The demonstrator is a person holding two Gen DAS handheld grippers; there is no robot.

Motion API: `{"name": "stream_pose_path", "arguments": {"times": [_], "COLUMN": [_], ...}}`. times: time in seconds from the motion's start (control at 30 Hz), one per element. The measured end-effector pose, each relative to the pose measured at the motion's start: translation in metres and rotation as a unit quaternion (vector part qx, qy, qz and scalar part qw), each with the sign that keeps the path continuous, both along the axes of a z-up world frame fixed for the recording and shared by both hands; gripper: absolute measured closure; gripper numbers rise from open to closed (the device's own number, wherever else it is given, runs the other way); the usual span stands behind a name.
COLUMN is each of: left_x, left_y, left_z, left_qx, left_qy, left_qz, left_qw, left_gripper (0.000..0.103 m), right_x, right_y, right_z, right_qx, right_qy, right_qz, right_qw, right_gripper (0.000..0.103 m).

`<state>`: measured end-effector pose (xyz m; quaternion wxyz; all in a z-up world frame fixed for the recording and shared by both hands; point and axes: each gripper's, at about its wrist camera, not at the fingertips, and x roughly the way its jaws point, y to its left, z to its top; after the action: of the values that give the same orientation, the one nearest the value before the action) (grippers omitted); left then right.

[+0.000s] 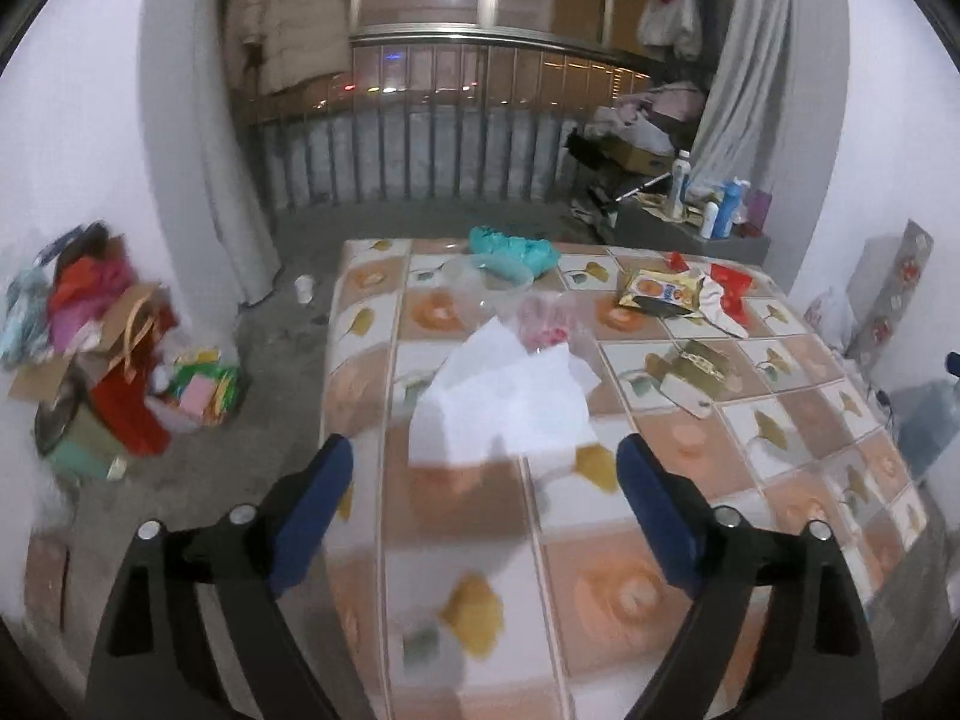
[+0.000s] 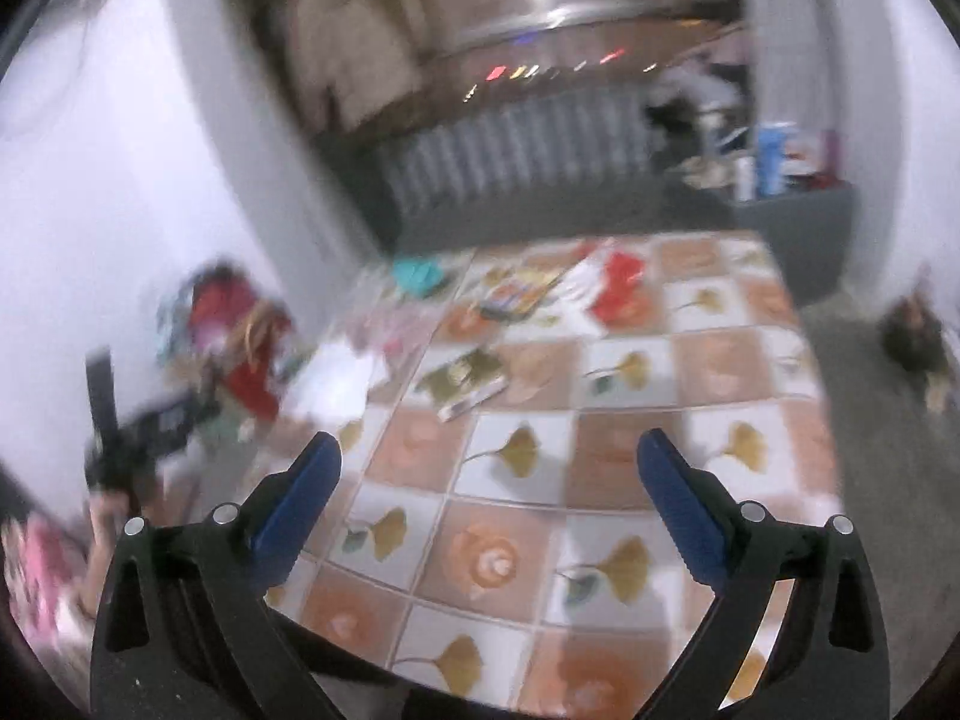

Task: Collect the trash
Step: 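Grasp the gold box with right gripper while left grasps white tissue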

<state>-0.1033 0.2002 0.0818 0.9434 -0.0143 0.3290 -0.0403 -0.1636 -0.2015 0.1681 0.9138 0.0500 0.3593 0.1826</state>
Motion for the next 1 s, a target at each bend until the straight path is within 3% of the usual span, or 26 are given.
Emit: {"name": "stream_pose_path", "arguments": {"times": [0.17, 0.3, 0.43, 0.5, 0.53, 0.6, 0.63, 0.7, 0.73, 0.83, 1.0], "left_x": [0.056, 0.107, 0.141, 0.153, 0.153, 0.144, 0.136, 0.125, 0.12, 0.097, 0.077], "left_y": [-0.007, -0.021, -0.028, -0.03, -0.029, -0.03, -0.032, -0.031, -0.028, -0.008, -0.005], "left_z": [-0.028, -0.063, -0.085, -0.094, -0.095, -0.093, -0.092, -0.091, -0.091, -0.096, -0.094], "left_qx": [0.001, 0.046, 0.048, 0.049, 0.046, 0.035, 0.035, 0.025, 0.013, -0.098, -0.112], "left_qy": [0.036, 0.09, 0.126, 0.148, 0.146, 0.136, 0.132, 0.131, 0.133, 0.14, 0.131], "left_qz": [-0.043, -0.071, -0.086, -0.067, -0.058, -0.05, -0.055, -0.054, -0.048, -0.055, -0.061], "left_qw": [0.9984, 0.9924, 0.9872, 0.9855, 0.9865, 0.9888, 0.9892, 0.9896, 0.9898, 0.9838, 0.9831], "left_gripper": [0.007, 0.006, 0.007, 0.022, 0.024, 0.05, 0.057, 0.088, 0.097, 0.101, 0.101], "right_x": [0.042, 0.049, 0.065, 0.077, 0.084, 0.098, 0.104, 0.121, 0.131, 0.155, 0.17], "right_y": [0.039, 0.059, 0.068, 0.07, 0.073, 0.077, 0.079, 0.085, 0.09, 0.103, 0.126], "right_z": [-0.042, -0.053, -0.065, -0.072, -0.074, -0.079, -0.082, -0.089, -0.094, -0.106, -0.11], "right_qx": [-0.048, -0.075, -0.081, -0.078, -0.078, -0.081, -0.076, -0.067, -0.072, -0.093, -0.141], "right_qy": [0.065, 0.061, 0.065, 0.073, 0.076, 0.085, 0.089, 0.104, 0.112, 0.127, 0.098], "right_qz": [0.054, 0.083, 0.092, 0.094, 0.095, 0.095, 0.102, 0.119, 0.118, 0.127, 0.158], "right_qw": [0.995, 0.992, 0.99, 0.99, 0.99, 0.989, 0.988, 0.985, 0.984, 0.979, 0.972], "right_gripper": [0.008, 0.008, 0.008, 0.008, 0.008, 0.008, 0.008, 0.008, 0.008, 0.008, 0.008]}}
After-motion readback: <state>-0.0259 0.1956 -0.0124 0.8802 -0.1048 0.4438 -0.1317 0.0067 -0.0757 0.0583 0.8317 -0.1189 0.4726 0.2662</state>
